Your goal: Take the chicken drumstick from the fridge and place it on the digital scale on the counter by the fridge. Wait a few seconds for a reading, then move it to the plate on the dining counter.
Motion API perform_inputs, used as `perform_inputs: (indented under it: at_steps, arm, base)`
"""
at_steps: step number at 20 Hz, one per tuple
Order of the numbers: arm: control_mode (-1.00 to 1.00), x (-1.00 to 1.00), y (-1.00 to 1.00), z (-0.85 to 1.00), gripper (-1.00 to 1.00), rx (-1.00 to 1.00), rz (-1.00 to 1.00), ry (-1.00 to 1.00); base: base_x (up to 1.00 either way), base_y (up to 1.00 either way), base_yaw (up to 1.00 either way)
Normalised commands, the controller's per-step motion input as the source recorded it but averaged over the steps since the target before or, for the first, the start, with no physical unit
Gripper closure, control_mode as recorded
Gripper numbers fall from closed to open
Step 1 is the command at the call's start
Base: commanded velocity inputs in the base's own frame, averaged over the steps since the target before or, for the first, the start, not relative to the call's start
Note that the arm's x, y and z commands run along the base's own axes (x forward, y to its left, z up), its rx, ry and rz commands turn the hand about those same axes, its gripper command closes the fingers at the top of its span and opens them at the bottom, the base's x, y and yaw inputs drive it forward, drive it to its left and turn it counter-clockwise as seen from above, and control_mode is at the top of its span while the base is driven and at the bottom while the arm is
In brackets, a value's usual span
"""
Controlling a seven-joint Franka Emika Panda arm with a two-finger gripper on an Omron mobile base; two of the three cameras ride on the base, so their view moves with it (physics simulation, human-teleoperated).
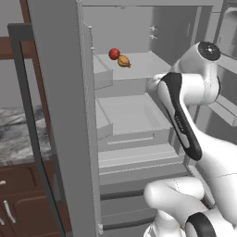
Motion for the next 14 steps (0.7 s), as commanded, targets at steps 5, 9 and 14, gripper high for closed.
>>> perform_inputs:
  at_steps: [5,9,14]
  arm:
    - [-1.00,0.33,0.03,0.41,-1.00,0.01,0.09,-0.13]
    - [-1.00,0.55,0.01,0.26,-1.00,0.01,0.11,-0.02]
    - [-1.00,0.70,0.06,0.12,-1.00,0.01,0.09,0.00]
  base:
    - [0.00,0.00,0.00]
    - [0.00,0.00,0.00]
    - [0.00,0.00,0.00]
